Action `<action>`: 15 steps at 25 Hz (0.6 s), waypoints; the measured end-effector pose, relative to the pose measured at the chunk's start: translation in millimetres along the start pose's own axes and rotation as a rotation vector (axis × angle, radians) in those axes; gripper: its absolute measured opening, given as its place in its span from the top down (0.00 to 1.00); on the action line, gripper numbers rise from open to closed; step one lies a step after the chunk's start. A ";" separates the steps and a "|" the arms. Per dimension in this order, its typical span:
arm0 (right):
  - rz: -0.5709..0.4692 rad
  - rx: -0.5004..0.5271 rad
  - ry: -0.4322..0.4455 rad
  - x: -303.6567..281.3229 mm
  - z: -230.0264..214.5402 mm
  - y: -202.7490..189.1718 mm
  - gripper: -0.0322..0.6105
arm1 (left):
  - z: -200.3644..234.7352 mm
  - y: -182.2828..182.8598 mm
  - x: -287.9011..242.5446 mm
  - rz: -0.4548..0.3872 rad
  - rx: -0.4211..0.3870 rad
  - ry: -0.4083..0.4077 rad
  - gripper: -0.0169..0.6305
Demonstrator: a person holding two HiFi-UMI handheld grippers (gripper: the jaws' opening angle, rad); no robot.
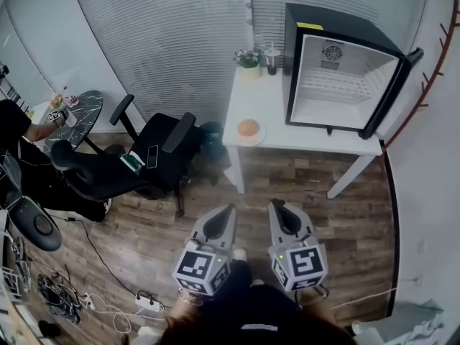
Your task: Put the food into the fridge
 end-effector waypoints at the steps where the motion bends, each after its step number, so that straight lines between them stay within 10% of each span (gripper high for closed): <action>1: 0.001 -0.002 -0.004 -6.1 -1.5 0.3 0.95 | 4.1 1.2 -5.3 -0.002 -0.004 -0.004 0.96; 15: 0.031 -0.020 -0.084 -82.9 0.0 13.1 0.95 | 70.6 18.0 -46.8 -0.015 -0.025 -0.065 0.96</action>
Point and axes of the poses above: the fingertips, and each gripper's own axes: x backward along the fingers, z to its left, y out of its top, the point moved 5 cm from there along x, backward along the fingers, and after that the axes turned 2 degrees about -x, right-handed, at the moved point
